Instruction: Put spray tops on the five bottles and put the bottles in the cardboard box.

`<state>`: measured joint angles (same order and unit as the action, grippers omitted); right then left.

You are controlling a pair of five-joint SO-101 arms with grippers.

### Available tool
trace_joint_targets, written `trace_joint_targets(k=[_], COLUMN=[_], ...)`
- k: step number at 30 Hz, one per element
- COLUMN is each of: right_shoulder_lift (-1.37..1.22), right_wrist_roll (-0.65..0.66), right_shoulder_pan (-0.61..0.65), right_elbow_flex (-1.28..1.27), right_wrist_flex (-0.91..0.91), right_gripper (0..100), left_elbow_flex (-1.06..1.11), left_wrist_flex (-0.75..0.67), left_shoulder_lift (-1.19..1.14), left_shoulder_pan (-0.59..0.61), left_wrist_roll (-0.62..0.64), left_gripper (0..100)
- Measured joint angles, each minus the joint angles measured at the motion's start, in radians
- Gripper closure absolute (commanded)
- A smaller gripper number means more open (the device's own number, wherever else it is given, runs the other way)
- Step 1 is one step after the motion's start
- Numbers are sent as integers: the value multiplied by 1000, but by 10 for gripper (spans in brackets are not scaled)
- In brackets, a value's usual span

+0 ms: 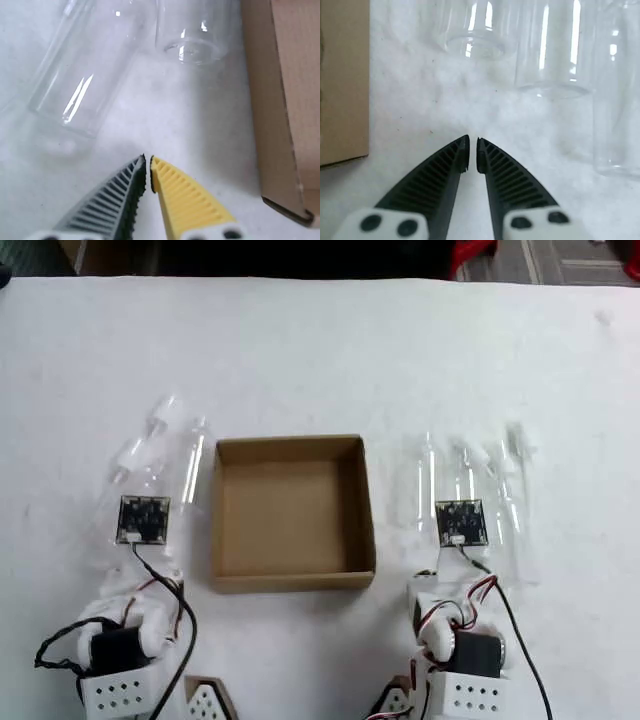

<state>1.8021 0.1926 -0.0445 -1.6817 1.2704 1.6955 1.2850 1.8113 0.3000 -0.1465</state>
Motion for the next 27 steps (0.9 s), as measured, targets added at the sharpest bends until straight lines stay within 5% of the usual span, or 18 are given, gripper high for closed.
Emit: trace_joint_targets(k=[27], right_shoulder_lift=[0], right_wrist_roll=[0], right_shoulder_pan=[0], right_elbow_flex=[0], right_wrist_flex=[0], right_gripper=[983], left_elbow_flex=[0], left_wrist_flex=[0], left_shoulder_lift=[0], left_shoulder_pan=[-48], left_wrist_roll=[0], left_gripper=[976])
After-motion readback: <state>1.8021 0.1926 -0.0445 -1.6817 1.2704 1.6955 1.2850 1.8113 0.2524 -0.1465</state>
